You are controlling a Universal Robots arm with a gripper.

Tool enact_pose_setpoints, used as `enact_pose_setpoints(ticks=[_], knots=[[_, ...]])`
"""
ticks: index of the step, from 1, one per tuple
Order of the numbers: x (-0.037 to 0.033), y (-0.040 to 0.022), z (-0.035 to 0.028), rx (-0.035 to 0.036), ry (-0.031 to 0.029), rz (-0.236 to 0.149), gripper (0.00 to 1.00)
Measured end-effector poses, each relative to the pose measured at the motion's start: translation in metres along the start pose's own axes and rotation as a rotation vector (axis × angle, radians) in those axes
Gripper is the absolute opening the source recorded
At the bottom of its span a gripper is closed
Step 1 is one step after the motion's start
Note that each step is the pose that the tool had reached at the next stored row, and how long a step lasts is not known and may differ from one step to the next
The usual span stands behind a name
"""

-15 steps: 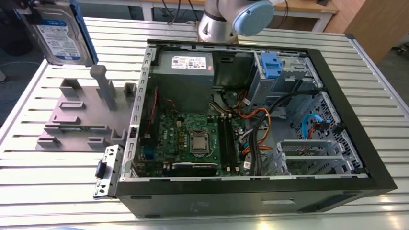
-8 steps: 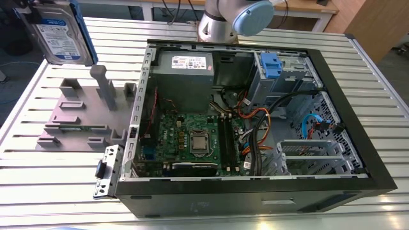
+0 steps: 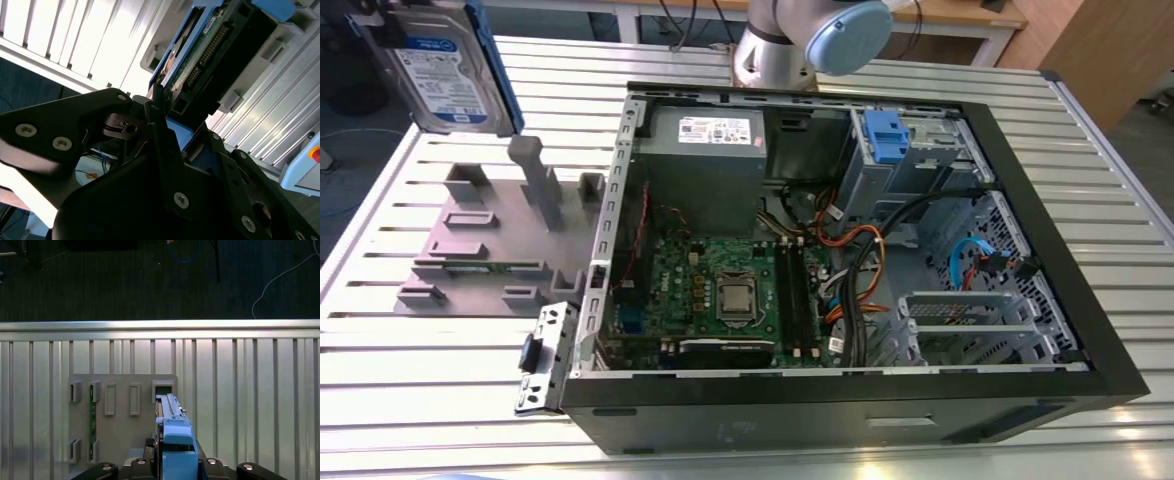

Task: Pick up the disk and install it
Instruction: 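Pick up the disk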

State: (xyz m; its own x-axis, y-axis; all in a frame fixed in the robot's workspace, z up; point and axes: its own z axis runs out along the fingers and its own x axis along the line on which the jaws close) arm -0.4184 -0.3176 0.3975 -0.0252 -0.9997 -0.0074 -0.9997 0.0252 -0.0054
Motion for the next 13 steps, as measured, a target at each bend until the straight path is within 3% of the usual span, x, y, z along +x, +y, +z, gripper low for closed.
enact_pose_setpoints(ticks=[13], knots=[[0.0000,0.0000,-0.0033,0.0000,0.0000,0.000,0.37]])
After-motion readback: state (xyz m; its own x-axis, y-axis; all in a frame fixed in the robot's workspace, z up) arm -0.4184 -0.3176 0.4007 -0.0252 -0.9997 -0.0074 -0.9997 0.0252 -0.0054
